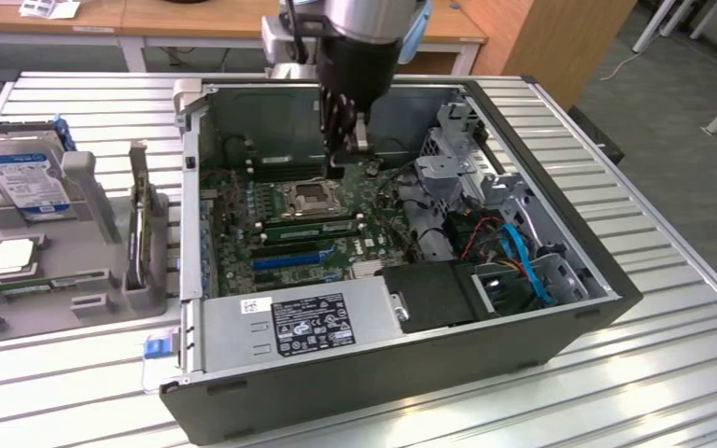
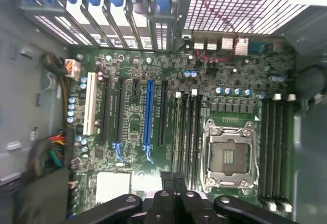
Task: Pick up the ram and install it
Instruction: 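Press down the ram until it locks into place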
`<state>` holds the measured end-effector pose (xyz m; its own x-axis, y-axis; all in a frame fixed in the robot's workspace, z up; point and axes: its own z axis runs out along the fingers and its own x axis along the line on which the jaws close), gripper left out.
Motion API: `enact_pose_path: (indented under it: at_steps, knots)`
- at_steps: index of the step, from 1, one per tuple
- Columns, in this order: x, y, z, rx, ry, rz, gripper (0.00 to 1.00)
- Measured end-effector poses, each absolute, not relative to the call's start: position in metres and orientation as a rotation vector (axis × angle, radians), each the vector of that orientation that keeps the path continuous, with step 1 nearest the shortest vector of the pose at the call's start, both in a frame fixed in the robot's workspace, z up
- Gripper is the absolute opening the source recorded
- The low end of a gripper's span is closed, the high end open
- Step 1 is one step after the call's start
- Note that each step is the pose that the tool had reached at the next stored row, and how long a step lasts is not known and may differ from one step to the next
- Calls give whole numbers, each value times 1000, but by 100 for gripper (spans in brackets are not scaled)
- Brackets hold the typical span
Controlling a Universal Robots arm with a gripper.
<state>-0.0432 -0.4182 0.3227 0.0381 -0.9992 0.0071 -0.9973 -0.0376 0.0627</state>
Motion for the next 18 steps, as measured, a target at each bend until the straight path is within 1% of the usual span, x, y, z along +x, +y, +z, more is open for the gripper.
enact_pose_path:
  at_steps: [3,18]
  knots:
    - [-43,-418,335,2227,-2144,-59,11]
    - [-43,-418,335,2227,-2144,-59,11]
